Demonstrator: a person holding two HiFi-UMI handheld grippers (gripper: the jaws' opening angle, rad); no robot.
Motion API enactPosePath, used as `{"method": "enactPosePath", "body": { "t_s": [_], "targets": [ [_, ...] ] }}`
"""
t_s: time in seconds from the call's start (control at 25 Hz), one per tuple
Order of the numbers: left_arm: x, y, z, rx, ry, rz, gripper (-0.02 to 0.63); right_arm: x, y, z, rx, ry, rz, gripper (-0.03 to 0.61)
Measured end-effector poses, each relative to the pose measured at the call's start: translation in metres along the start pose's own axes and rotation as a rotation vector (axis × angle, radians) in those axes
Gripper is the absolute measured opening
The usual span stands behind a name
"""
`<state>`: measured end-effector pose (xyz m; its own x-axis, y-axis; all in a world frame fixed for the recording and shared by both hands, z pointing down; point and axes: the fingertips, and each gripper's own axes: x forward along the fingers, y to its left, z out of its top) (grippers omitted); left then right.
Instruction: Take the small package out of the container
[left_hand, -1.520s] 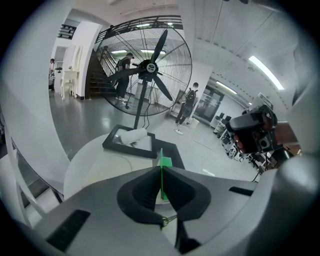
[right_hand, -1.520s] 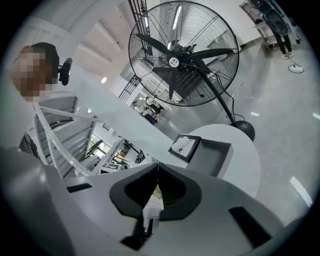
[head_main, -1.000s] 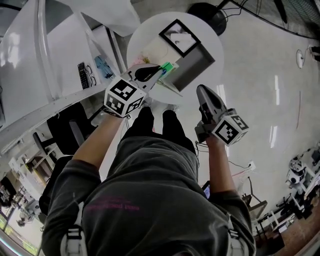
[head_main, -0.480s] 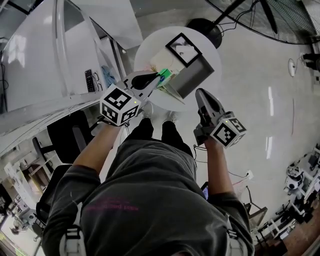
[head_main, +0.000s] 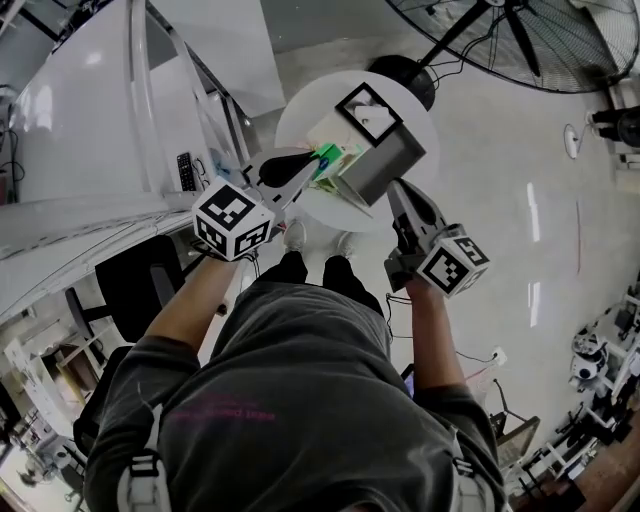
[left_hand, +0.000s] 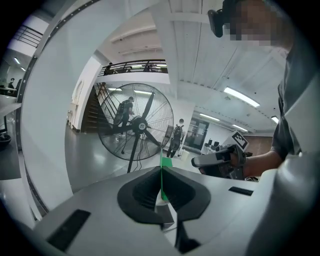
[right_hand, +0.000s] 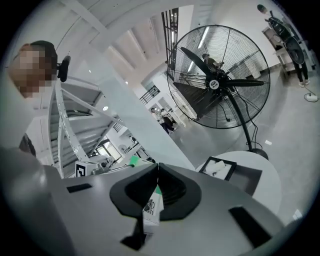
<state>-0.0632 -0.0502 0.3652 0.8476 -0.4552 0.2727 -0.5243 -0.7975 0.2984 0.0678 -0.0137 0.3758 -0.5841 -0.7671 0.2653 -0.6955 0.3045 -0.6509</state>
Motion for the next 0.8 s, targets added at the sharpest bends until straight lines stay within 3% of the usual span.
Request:
{"method": "enactPosePath", "body": {
  "t_s": [0.8],
  "targets": [
    [-0.031,-0.009,0.026,0.013,-0.072,-0.024,0.02,-0.003,0.04,0.011,-0.067,-0.049,0.044,0.021]
  ]
}}
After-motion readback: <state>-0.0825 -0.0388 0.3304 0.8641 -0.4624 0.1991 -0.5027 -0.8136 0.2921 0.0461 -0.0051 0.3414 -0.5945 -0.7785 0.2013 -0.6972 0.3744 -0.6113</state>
